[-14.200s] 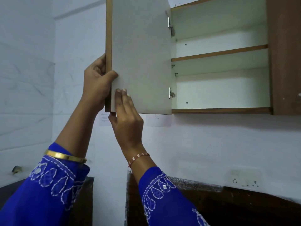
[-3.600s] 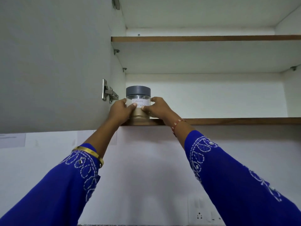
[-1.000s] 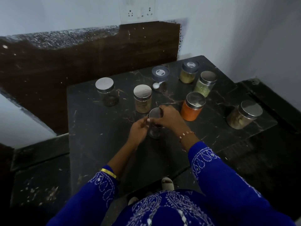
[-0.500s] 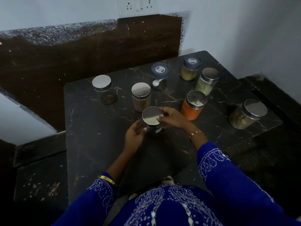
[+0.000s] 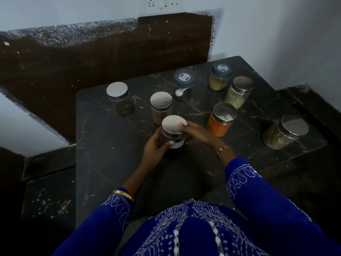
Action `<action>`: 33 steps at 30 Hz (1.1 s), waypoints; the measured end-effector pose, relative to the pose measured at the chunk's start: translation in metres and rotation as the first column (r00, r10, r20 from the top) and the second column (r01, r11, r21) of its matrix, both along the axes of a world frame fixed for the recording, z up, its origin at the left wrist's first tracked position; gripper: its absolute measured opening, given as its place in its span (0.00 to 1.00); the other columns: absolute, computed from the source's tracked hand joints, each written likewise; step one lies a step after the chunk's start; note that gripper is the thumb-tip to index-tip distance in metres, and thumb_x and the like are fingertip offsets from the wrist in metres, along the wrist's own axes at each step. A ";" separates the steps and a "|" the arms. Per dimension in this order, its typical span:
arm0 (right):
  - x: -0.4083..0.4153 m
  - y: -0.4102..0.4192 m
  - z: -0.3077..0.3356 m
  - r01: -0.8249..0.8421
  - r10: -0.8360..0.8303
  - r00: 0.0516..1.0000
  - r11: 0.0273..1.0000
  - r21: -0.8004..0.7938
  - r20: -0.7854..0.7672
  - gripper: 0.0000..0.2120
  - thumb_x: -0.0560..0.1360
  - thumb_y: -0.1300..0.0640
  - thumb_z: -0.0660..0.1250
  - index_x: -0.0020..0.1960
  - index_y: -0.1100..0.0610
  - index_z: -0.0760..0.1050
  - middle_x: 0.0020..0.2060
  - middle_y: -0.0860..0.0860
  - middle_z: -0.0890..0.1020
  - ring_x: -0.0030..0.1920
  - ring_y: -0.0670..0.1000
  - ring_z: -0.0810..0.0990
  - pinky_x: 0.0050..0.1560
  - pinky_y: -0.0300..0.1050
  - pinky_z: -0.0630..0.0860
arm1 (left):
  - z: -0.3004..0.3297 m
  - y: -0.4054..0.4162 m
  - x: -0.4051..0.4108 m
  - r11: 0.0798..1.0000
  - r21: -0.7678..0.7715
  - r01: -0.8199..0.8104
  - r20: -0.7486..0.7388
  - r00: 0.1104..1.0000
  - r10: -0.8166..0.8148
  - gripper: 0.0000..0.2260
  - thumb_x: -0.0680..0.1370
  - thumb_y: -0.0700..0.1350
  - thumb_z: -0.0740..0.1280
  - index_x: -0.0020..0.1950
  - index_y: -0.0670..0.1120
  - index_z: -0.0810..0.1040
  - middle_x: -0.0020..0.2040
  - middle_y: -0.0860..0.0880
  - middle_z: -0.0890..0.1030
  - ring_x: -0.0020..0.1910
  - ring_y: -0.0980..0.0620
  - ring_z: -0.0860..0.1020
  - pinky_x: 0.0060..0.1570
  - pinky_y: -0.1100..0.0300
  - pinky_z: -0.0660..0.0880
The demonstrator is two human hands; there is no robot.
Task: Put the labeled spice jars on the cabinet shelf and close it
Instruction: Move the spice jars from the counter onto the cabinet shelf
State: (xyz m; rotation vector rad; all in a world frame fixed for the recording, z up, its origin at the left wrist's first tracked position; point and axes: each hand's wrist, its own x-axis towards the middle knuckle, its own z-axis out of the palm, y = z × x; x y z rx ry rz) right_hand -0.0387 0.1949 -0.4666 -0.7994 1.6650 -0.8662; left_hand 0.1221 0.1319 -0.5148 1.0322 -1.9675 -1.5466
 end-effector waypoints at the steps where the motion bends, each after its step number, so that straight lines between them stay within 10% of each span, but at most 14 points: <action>1: -0.003 -0.002 0.006 -0.013 0.013 1.000 1.000 -0.018 0.007 0.23 0.79 0.48 0.57 0.71 0.55 0.62 0.66 0.57 0.72 0.65 0.59 0.72 0.64 0.58 0.71 | 0.007 0.000 -0.001 1.000 -0.018 -0.024 -0.040 0.999 0.024 0.22 0.75 0.41 0.67 0.69 0.46 0.68 0.62 0.51 0.76 0.58 0.62 0.76 0.60 0.61 0.75; 6: -0.008 -0.015 0.046 -0.053 0.048 0.998 0.962 -0.269 -0.028 0.18 0.77 0.57 0.63 0.65 0.52 0.67 0.50 0.49 0.78 0.52 0.50 0.78 0.53 0.46 0.77 | 0.056 -0.019 -0.008 0.985 -0.048 -0.165 -0.181 0.971 0.154 0.26 0.72 0.60 0.64 0.66 0.48 0.72 0.61 0.48 0.77 0.59 0.54 0.77 0.60 0.54 0.76; 9: -0.005 -0.026 0.068 0.022 -0.018 1.000 0.910 -0.415 0.013 0.21 0.75 0.62 0.65 0.68 0.57 0.66 0.44 0.47 0.80 0.48 0.47 0.80 0.51 0.42 0.78 | 0.087 -0.031 -0.014 0.980 -0.031 -0.197 -0.272 0.945 0.181 0.20 0.77 0.49 0.64 0.67 0.44 0.71 0.58 0.47 0.79 0.54 0.59 0.80 0.54 0.64 0.78; 17: 0.002 -0.068 0.164 0.054 -0.130 0.990 0.725 -0.687 -0.059 0.22 0.75 0.57 0.66 0.67 0.56 0.67 0.43 0.50 0.78 0.48 0.51 0.80 0.50 0.46 0.80 | 0.194 -0.065 -0.022 0.926 -0.228 -0.300 -0.462 0.871 0.169 0.18 0.79 0.45 0.61 0.68 0.42 0.70 0.56 0.46 0.80 0.53 0.54 0.80 0.49 0.67 0.78; 25: 0.012 -0.111 0.287 0.050 -0.257 0.963 0.482 -0.875 -0.087 0.22 0.75 0.51 0.65 0.68 0.55 0.67 0.43 0.51 0.77 0.47 0.51 0.80 0.48 0.45 0.80 | 0.324 -0.105 -0.016 0.795 -0.481 -0.368 -0.497 0.862 0.099 0.33 0.69 0.62 0.64 0.71 0.48 0.67 0.65 0.44 0.76 0.61 0.46 0.77 0.60 0.45 0.75; 33: 0.021 -0.141 0.411 0.022 -0.246 0.968 0.285 -0.958 -0.051 0.19 0.75 0.50 0.66 0.63 0.55 0.71 0.48 0.55 0.81 0.53 0.55 0.81 0.51 0.54 0.80 | 0.453 -0.132 -0.011 0.619 -0.640 -0.455 -0.547 0.836 0.049 0.22 0.75 0.56 0.64 0.66 0.48 0.72 0.60 0.49 0.79 0.57 0.52 0.79 0.54 0.60 0.78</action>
